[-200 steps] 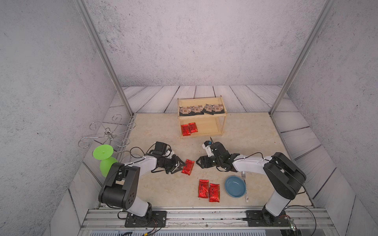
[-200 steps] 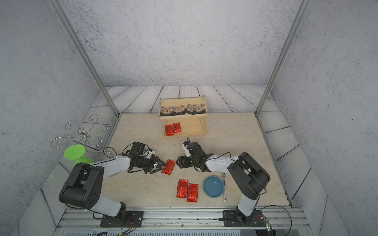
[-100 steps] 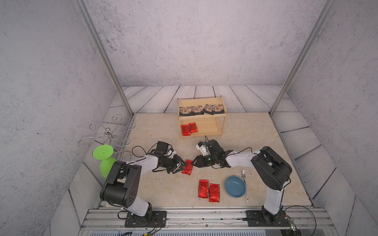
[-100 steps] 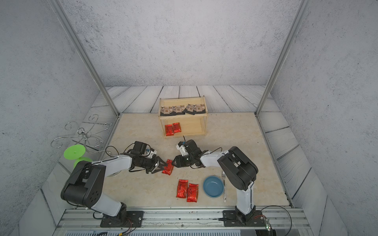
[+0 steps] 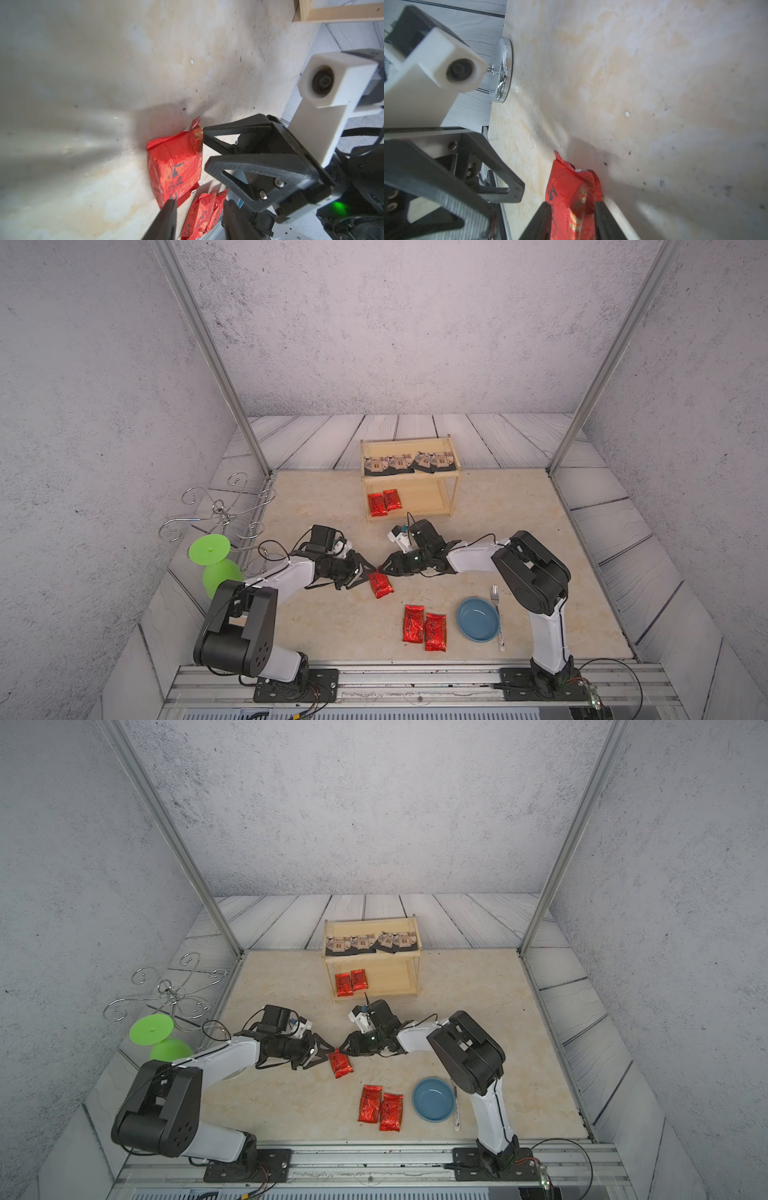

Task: Place the tea bags on the shelf by color
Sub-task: Move the tea bag to the center of the board.

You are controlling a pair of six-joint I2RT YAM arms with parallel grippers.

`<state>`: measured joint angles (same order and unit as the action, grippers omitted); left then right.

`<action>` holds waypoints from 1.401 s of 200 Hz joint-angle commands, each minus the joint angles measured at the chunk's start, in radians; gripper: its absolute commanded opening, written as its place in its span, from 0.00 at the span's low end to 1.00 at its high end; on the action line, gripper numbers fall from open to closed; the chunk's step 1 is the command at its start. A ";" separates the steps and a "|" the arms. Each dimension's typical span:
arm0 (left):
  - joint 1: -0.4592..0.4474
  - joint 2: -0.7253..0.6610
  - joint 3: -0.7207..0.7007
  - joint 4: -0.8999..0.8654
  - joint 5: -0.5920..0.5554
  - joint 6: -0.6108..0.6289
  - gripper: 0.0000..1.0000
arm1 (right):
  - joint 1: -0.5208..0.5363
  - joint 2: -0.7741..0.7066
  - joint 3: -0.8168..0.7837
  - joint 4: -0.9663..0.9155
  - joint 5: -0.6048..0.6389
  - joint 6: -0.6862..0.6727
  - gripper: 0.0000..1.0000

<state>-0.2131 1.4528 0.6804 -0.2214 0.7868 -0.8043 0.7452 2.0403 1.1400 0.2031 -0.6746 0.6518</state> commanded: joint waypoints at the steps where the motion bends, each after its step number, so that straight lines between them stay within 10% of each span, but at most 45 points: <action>1: 0.030 -0.009 0.013 -0.040 -0.026 0.033 0.42 | 0.006 0.026 0.024 0.033 -0.057 0.006 0.39; 125: 0.040 0.060 0.040 -0.028 -0.067 0.063 0.42 | 0.083 -0.248 -0.139 -0.105 0.165 -0.356 0.35; 280: 0.003 0.110 0.012 0.097 -0.089 0.037 0.46 | 0.124 -0.144 -0.131 -0.095 0.178 -0.353 0.32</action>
<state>-0.1959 1.5570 0.7132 -0.1654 0.6827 -0.7662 0.8730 1.8812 1.0168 0.1116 -0.5049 0.3050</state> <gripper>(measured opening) 0.463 0.322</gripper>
